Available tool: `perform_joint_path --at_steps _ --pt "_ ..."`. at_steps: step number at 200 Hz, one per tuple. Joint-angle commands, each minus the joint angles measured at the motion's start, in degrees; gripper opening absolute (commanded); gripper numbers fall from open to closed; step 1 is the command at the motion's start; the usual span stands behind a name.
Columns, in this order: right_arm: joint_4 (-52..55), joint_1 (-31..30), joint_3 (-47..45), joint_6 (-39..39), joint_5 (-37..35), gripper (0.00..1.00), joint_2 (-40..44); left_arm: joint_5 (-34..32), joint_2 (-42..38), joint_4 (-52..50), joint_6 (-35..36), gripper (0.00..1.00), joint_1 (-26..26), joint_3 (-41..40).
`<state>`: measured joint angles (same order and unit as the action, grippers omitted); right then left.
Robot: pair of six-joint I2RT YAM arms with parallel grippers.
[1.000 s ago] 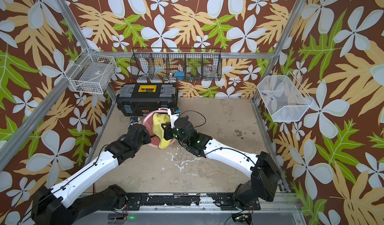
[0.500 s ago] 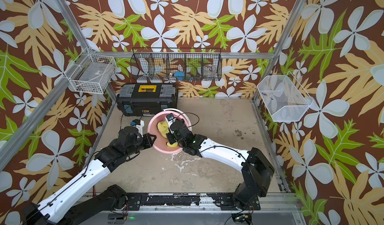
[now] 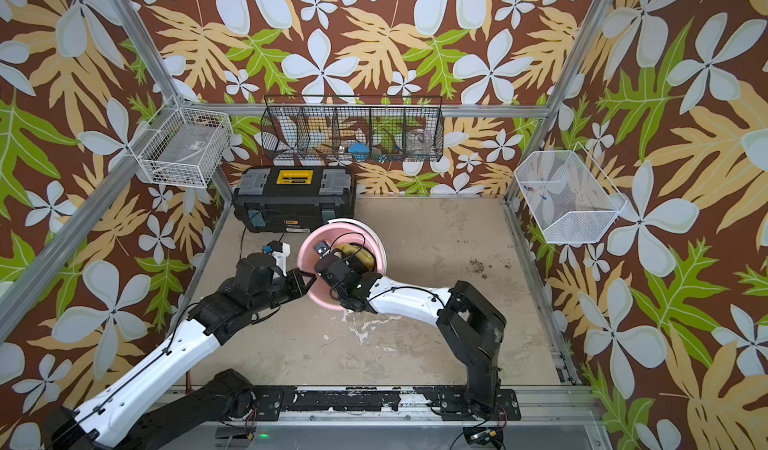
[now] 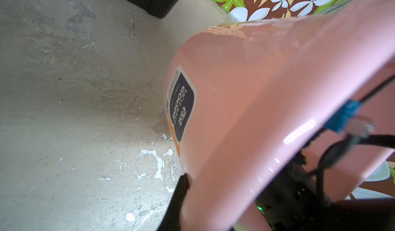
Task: Wipe the inside of the bucket with a cloth
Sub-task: Wipe the dirt from the inside of the bucket.
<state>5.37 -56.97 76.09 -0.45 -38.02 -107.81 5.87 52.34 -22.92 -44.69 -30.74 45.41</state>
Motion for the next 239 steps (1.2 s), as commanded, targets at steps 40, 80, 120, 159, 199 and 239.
perform_joint_path --at_steps 40,80,120,159,199,239 --pt "10.2 1.0 6.2 3.7 -12.2 0.0 -6.8 -2.1 -4.2 0.9 -0.2 0.0 -0.7 -0.9" --pt "13.3 1.0 5.4 10.7 11.8 0.0 -3.9 -4.3 -1.8 1.6 1.7 0.0 -0.7 -1.4" --pt "6.0 0.8 -0.7 19.3 31.9 0.0 3.2 -4.7 0.1 3.5 1.6 0.0 -0.7 -1.8" --pt "-1.5 0.9 -5.5 24.5 43.3 0.0 7.7 -6.1 -0.1 3.7 1.5 0.0 -0.7 -1.6" --pt "-8.9 0.9 -11.0 28.6 46.2 0.0 14.6 -7.7 -1.0 3.7 0.8 0.0 -0.7 -2.5" --pt "-11.5 1.0 -16.8 29.0 40.3 0.0 25.8 -9.1 -0.8 3.2 1.1 0.0 -0.7 -2.8"
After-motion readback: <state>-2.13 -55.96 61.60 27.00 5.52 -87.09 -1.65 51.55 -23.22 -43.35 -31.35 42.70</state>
